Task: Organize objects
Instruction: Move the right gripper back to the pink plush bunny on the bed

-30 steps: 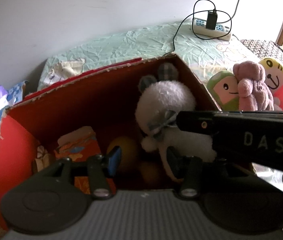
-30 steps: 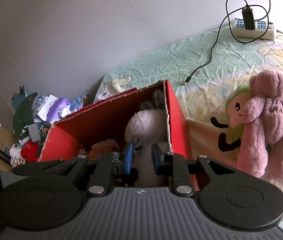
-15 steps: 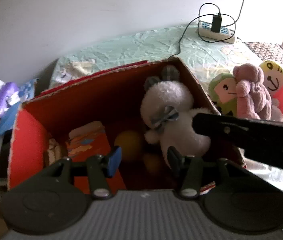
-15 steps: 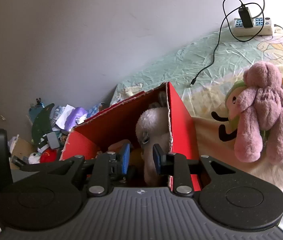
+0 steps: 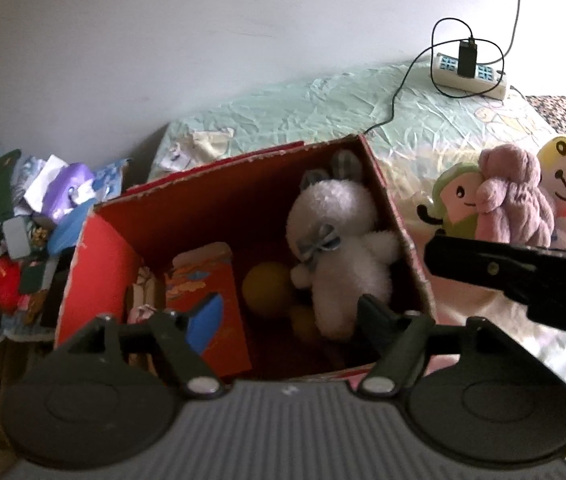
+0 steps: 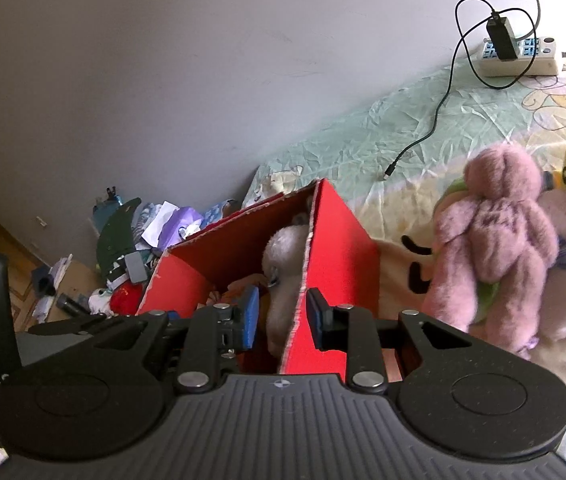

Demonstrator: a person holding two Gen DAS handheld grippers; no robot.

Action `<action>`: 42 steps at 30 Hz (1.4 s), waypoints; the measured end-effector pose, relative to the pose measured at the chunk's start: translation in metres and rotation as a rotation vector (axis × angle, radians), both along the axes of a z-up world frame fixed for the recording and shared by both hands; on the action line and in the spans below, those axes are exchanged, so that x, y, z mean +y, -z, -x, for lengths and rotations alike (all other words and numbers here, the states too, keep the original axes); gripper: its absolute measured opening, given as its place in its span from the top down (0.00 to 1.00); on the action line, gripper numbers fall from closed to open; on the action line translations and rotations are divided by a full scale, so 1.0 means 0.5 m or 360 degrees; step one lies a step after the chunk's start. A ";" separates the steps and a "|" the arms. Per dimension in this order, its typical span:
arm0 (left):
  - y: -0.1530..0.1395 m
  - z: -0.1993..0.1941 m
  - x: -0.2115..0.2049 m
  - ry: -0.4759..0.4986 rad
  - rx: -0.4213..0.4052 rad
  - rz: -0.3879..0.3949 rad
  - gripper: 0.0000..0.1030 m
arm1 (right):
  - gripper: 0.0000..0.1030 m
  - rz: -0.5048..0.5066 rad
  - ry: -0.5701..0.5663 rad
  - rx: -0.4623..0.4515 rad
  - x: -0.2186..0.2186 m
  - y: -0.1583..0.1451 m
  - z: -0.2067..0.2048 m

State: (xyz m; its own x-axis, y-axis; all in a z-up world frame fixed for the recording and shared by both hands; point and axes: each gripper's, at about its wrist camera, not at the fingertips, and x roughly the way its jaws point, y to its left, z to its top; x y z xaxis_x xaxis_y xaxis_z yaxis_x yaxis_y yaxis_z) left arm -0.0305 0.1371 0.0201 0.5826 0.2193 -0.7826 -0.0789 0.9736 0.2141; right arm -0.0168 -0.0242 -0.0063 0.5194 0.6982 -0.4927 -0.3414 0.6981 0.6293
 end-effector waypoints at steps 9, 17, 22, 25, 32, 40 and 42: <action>-0.023 0.002 -0.099 -0.0024 -0.0059 -0.0030 0.18 | 0.72 -0.0013 -0.0017 0.0014 -0.104 0.011 -0.019; -0.016 -0.016 -0.205 0.0086 -0.0087 0.0026 0.19 | 0.72 0.0001 0.0079 0.0065 -0.212 0.035 -0.030; -0.002 -0.036 -0.267 0.0200 -0.0080 0.0080 0.19 | 0.72 -0.0009 0.0170 0.0087 -0.279 0.045 -0.041; 0.013 -0.051 -0.290 0.0260 -0.0054 0.0153 0.19 | 0.71 -0.0021 0.0221 0.0106 -0.312 0.052 -0.048; 0.061 -0.091 -0.301 0.0303 -0.0039 0.0242 0.19 | 0.65 -0.0026 0.0198 0.0161 -0.320 0.075 -0.065; 0.099 -0.140 -0.279 0.0341 -0.0007 0.0341 0.08 | 0.61 0.0037 0.0144 0.0179 -0.281 0.094 -0.109; 0.109 -0.152 -0.276 0.0329 0.0013 0.0329 0.08 | 0.61 0.0043 0.0139 0.0184 -0.273 0.099 -0.124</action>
